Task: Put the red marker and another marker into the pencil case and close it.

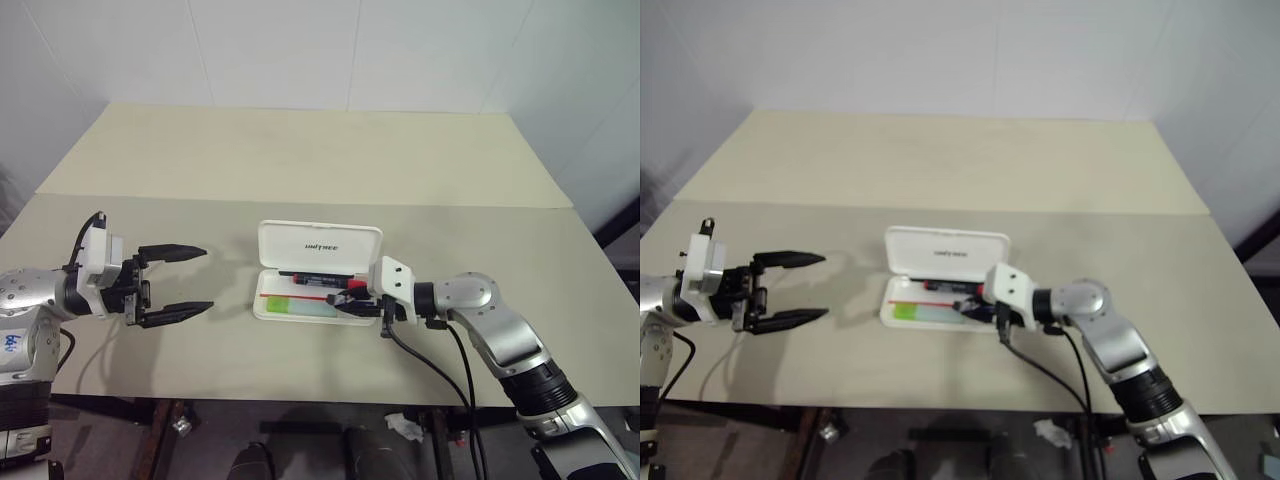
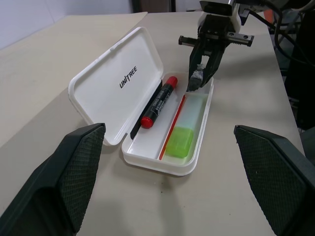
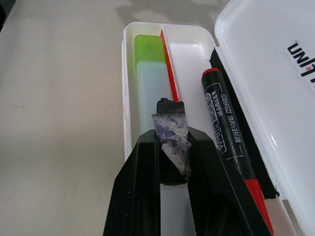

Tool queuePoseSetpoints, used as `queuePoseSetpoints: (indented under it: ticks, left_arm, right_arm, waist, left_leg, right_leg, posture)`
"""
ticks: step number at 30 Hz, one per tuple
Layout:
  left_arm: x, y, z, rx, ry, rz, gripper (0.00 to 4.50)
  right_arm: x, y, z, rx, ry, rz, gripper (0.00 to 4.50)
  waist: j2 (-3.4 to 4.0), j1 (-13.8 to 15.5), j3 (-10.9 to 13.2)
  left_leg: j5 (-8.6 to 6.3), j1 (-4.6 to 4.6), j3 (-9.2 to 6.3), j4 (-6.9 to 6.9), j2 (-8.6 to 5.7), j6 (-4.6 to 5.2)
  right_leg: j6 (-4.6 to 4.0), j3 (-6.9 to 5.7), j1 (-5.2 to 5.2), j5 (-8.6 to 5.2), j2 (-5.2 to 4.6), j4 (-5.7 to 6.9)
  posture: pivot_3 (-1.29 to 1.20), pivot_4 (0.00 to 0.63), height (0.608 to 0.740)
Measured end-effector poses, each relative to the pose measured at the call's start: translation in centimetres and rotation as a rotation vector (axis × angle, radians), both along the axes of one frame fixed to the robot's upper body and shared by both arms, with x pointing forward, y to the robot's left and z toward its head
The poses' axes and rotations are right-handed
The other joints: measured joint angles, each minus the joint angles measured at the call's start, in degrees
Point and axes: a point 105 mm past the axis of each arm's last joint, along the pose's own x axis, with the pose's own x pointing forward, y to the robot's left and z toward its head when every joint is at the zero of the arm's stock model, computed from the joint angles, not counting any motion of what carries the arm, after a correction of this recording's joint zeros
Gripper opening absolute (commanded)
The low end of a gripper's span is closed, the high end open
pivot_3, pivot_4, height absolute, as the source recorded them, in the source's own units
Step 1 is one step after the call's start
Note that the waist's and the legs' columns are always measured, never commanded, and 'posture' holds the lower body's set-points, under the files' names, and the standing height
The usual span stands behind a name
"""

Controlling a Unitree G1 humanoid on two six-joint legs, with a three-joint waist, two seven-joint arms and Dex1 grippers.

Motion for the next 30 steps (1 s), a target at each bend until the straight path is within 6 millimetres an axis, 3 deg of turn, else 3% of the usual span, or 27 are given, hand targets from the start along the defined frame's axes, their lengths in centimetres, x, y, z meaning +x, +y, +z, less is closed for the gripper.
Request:
queuePoseSetpoints:
  ticks: [7,19,30]
  left_arm:
    - [0.1,0.0,0.0,-0.002,0.0,0.008,4.5]
    - [0.1,0.0,0.1,-0.002,-0.004,0.007,4.5]
    - [0.1,0.0,0.1,-0.004,-0.012,0.008,4.5]
  right_arm:
    - [0.6,-2.6,0.0,-0.054,-0.009,-0.043,0.39]
    - [0.4,-2.8,-0.4,-0.062,0.013,-0.027,0.39]
    - [-0.1,-2.3,-0.7,-0.072,0.019,0.019,4.11]
  waist:
    - [0.0,0.0,0.0]
    - [0.0,-0.1,0.0]
    - [0.0,0.0,0.0]
  left_leg:
    - [0.0,0.0,0.0,0.0,0.0,0.0]
    - [-0.01,0.0,0.02,0.0,0.0,0.0]
    - [-0.01,0.0,0.02,0.0,0.0,-0.01]
  right_leg:
    - [-0.04,0.0,0.0,-0.02,0.0,-0.01]
    - [-0.02,0.01,0.0,-0.02,0.0,-0.01]
    - [-0.03,0.01,0.0,-0.02,0.0,-0.01]
  posture:
    - [0.0,0.15,0.74]
    - [0.0,0.15,0.74]
    - [0.0,0.15,0.74]
